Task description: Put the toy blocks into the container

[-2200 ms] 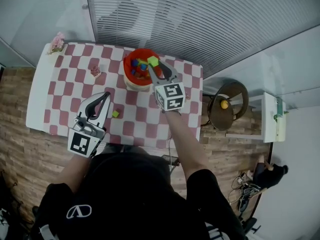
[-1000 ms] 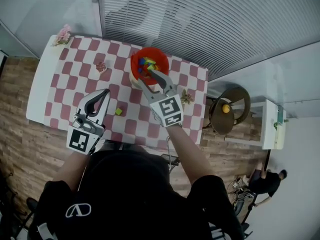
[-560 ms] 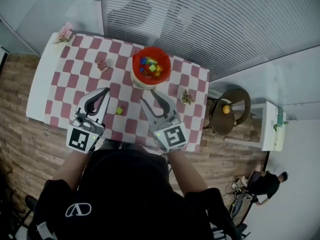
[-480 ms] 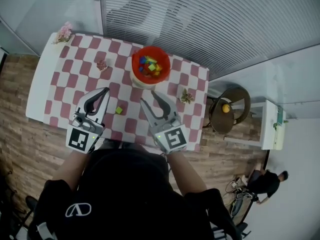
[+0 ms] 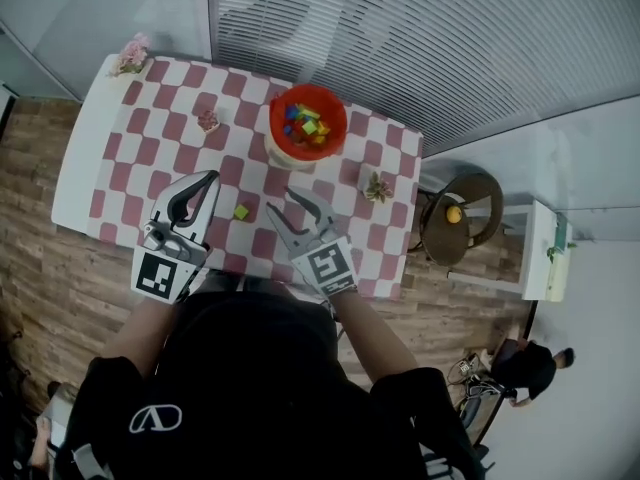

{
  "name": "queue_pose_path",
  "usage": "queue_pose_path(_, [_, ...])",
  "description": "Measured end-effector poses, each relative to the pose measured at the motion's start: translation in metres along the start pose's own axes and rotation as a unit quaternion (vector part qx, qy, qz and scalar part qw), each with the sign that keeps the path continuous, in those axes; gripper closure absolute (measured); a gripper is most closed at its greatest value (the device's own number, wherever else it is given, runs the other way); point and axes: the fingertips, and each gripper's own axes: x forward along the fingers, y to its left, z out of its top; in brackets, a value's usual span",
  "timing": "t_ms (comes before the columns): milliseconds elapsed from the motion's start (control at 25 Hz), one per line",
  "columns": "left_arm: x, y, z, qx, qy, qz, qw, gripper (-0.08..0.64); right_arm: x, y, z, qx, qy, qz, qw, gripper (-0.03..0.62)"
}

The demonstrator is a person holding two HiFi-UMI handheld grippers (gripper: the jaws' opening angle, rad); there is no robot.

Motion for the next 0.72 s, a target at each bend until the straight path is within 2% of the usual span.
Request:
queue_pose_path(160, [-0.009,0.005,-0.002,0.0,0.001,0.011,0.9999,0.554,0.03,0.024,-0.043,0.017,0.063,0.038,0.997,0.42])
queue_pose_path(320, [-0.017,0.01,-0.004,-0.001,0.006,0.022,0.9997,0.554,0.063,0.05,-0.091,0.021,0.131,0.076,0.988,0.41])
queue_pose_path(520, [-0.026,0.016,-0.004,-0.002,0.004,0.034,0.9994,0.555,0.097,0.072,-0.143,0.018,0.208,0.104,0.972,0.405])
queue_pose_path(720, [-0.032,0.021,-0.006,-0.005,0.007,0.043,0.9991,0.554,0.114,0.084,-0.193,0.03,0.282,0.133,0.95,0.381])
